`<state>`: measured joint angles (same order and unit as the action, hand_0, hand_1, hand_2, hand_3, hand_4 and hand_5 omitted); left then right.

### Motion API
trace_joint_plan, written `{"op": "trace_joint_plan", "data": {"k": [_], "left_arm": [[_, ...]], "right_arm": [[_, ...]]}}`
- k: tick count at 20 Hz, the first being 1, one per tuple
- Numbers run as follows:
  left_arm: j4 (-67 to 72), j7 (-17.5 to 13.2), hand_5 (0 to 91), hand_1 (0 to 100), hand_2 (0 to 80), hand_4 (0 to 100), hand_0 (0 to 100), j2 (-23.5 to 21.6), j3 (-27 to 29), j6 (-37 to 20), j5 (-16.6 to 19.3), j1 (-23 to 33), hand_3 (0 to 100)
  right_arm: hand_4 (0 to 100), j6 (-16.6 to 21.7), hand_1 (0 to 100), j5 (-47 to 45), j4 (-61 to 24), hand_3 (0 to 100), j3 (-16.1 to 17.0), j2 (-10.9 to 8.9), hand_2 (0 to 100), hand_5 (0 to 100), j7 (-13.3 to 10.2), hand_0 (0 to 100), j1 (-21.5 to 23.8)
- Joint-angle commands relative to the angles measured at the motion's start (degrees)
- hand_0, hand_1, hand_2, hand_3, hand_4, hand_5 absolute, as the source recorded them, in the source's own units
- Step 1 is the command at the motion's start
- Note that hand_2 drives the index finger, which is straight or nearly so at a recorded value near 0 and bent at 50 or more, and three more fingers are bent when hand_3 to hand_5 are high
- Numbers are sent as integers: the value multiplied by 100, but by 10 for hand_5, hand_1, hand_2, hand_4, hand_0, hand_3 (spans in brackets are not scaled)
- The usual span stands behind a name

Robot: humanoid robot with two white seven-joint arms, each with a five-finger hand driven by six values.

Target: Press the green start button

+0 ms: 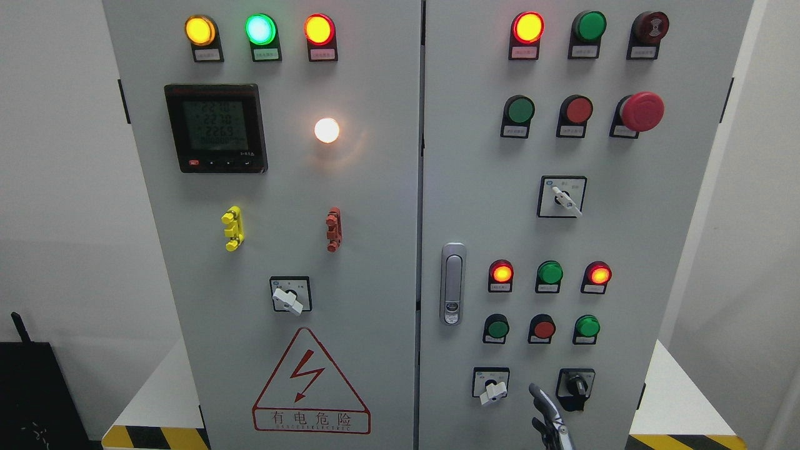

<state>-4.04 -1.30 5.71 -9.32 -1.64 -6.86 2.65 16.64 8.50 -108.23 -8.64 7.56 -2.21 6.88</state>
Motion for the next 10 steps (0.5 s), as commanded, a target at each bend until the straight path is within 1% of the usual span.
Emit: {"op": "trace_joint_plan", "data": {"k": [1,10], "left_arm": [[0,-1,0,556,0,0,120,0,0,-3,0,-2,0],[0,-1,0,556,0,0,120,0,0,-3,0,7,0]], "right_arm": [[0,-11,162,-243,-5,0,-173,-8,0,0,1,465,32],[0,-2,151,-252,-13,0,-129,-9,0,0,1,389,32]]}}
